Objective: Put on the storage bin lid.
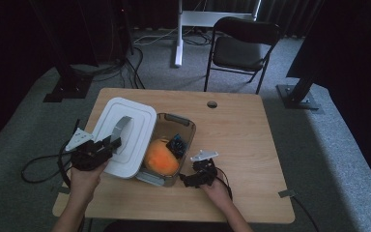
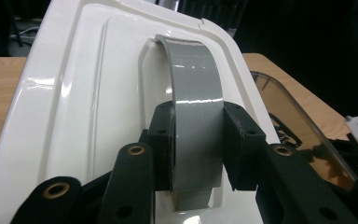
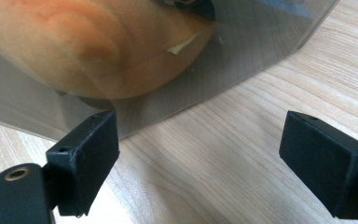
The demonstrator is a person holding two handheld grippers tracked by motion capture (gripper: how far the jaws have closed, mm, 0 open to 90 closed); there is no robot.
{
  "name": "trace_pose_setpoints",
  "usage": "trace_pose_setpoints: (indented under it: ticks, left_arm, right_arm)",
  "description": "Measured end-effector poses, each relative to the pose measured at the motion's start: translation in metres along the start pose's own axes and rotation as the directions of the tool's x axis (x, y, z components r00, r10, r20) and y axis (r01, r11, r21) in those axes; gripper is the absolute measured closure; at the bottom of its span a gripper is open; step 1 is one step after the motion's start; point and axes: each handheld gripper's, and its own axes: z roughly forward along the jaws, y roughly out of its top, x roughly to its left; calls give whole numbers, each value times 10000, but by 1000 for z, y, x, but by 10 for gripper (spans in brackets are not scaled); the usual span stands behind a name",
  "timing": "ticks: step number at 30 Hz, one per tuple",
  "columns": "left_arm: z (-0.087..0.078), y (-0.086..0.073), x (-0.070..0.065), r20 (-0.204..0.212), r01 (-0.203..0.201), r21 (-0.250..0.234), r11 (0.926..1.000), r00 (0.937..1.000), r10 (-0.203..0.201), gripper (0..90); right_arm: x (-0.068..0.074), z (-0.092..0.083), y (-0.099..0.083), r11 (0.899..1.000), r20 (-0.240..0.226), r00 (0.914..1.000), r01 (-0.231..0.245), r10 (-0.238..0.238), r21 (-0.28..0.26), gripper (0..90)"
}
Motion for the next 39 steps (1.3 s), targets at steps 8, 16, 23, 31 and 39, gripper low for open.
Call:
trace_pose_setpoints:
  ticks: [8,16,23,31,39]
  left_arm:
    - [13,3,-15,510,-375,181,9991,9980,365,681]
    - [25,5,-26,838,-831,393,9958,9933,796,681]
    - [41,6,-27,1268,-870,671,9939,9889,780,681]
    - [57,7,-34,1607,-677,850,9941,9856,534,680]
    - [74,7,-42,1905,-520,1083,9928,9812,306,680]
  right_arm:
    - [6,5,4,9999,-110,9999,129,-129,20,112]
    - [16,15,11,9995,-153,9995,282,-280,110,112]
    - [15,14,8,9994,-191,9993,309,-306,130,112]
    - [3,6,0,10000,-105,9999,12,-11,57,111]
    - [1,4,-1,10000,-84,10000,-49,50,38,112]
